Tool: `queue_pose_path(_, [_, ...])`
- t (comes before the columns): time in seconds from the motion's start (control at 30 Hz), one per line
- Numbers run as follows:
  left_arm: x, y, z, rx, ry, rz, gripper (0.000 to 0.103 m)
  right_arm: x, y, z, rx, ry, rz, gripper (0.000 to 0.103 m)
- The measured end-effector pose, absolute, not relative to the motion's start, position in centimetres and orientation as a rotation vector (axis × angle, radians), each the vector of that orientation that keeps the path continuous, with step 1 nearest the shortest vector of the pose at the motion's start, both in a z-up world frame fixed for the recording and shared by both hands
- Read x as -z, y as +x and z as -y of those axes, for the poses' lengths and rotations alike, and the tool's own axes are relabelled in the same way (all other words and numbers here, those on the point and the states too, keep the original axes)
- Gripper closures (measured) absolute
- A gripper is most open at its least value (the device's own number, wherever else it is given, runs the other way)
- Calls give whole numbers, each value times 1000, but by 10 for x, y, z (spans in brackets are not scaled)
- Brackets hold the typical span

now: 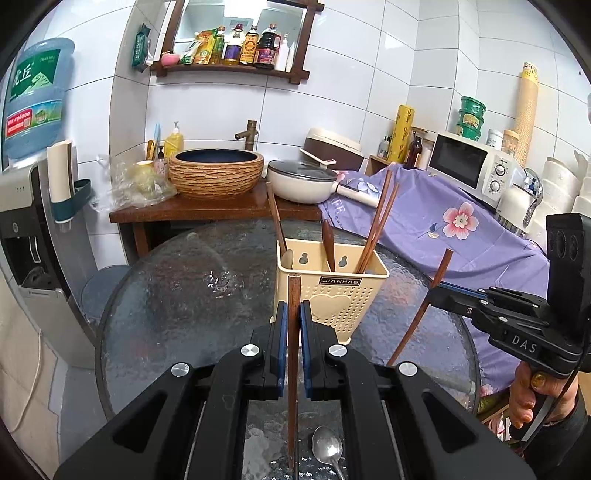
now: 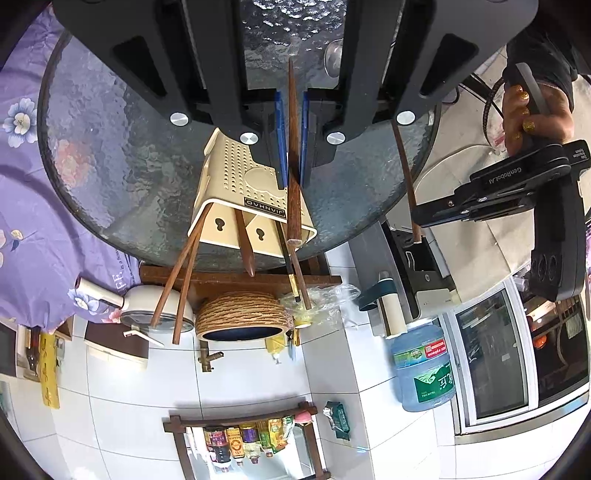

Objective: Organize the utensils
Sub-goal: 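Lift both chopsticks and carry them over the cream holder, then lower both chopsticks into the holder with both tools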

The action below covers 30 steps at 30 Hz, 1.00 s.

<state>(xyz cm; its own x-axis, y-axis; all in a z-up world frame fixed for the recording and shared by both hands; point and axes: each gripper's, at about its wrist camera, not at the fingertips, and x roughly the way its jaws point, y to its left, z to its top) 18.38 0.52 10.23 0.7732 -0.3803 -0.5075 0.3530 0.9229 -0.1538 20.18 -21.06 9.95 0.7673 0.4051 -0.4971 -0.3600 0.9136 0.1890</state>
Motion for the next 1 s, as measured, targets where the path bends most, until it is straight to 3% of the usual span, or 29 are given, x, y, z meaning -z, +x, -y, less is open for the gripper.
queue_pose_path(0.67, [-147, 197, 4, 489, -129, -497, 96, -148, 216, 209, -436, 74, -508, 96])
queue_pose_path(1.0, [-201, 194, 0, 477, -163, -363, 96, -198, 223, 219, -436, 88, -435, 96])
